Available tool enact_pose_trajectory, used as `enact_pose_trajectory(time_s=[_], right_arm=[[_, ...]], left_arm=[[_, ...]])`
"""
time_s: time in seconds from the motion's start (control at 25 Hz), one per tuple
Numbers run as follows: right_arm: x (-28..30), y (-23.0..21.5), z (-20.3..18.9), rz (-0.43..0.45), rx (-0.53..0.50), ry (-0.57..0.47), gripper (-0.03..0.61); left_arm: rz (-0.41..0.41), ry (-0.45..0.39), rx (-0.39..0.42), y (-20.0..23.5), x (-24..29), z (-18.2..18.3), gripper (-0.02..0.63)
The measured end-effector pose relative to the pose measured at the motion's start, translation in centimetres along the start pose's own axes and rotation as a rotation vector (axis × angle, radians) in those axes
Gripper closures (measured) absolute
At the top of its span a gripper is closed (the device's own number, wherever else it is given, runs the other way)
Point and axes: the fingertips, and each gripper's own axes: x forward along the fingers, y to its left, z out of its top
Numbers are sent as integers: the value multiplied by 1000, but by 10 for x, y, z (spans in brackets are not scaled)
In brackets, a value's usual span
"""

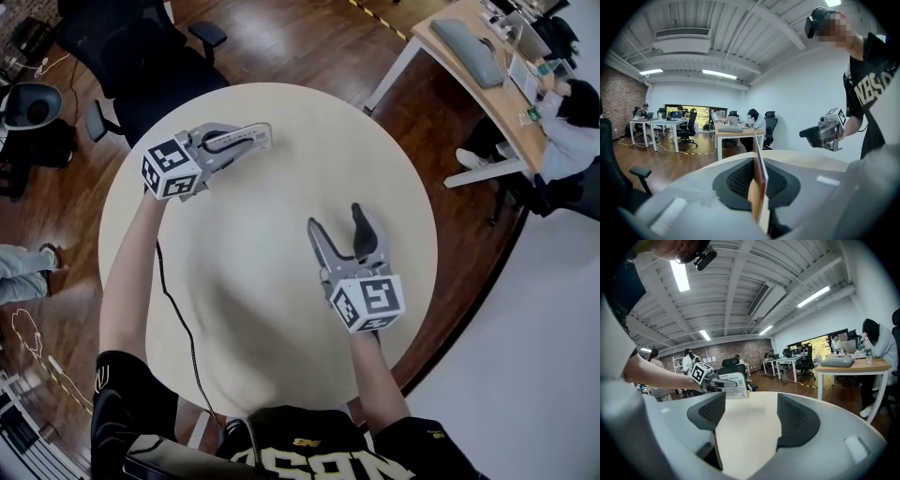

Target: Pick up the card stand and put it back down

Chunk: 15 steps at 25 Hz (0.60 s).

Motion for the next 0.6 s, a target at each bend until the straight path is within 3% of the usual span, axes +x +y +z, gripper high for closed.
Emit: enact_pose_trajectory(time_s=[0.28,0.44,0.6], right_arm=[[19,-9,-24,14,26,28,229],[22,-12,-37,11,31,47,229],[24,-13,-45,2,47,53,229]], left_arm=[[-135,17,-16,-7,57,-35,598],[-213,-16,-36,-20,81,-48,595],[-238,-32,-42,-27,94,-52,573]])
